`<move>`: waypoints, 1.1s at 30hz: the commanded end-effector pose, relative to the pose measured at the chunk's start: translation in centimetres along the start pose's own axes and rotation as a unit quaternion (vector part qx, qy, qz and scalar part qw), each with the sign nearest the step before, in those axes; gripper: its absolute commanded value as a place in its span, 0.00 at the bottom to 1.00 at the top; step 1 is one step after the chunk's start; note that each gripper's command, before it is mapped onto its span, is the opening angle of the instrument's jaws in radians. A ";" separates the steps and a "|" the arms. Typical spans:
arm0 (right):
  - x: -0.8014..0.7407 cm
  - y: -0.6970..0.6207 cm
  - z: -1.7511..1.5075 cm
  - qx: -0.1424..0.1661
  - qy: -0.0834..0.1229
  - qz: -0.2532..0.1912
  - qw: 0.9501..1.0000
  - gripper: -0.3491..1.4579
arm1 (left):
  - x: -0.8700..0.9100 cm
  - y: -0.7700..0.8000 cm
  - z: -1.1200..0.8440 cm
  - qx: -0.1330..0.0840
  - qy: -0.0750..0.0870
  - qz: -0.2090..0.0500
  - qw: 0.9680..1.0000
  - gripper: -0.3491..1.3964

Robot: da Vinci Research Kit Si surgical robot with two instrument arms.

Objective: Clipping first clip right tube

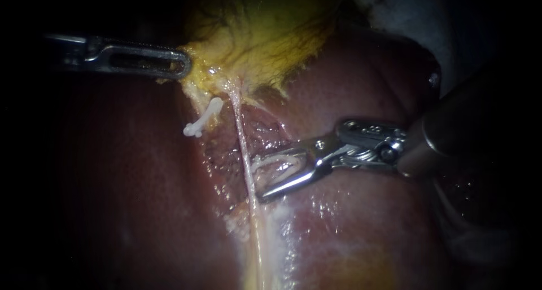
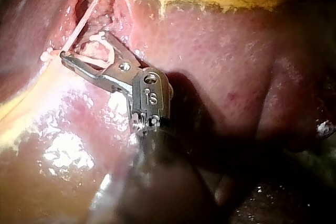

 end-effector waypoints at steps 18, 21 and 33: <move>-0.01 -0.35 0.33 0.090 0.039 0.035 0.995 0.52 | 0.01 0.00 0.01 0.000 0.000 0.000 1.000 0.00; -0.02 -0.41 0.35 0.105 0.038 0.034 0.993 0.52 | 0.01 0.01 0.01 0.000 0.000 0.000 1.000 0.00; 0.00 -0.53 0.40 0.140 0.036 0.033 0.989 0.43 | 0.01 0.01 0.01 0.000 0.000 0.000 1.000 0.00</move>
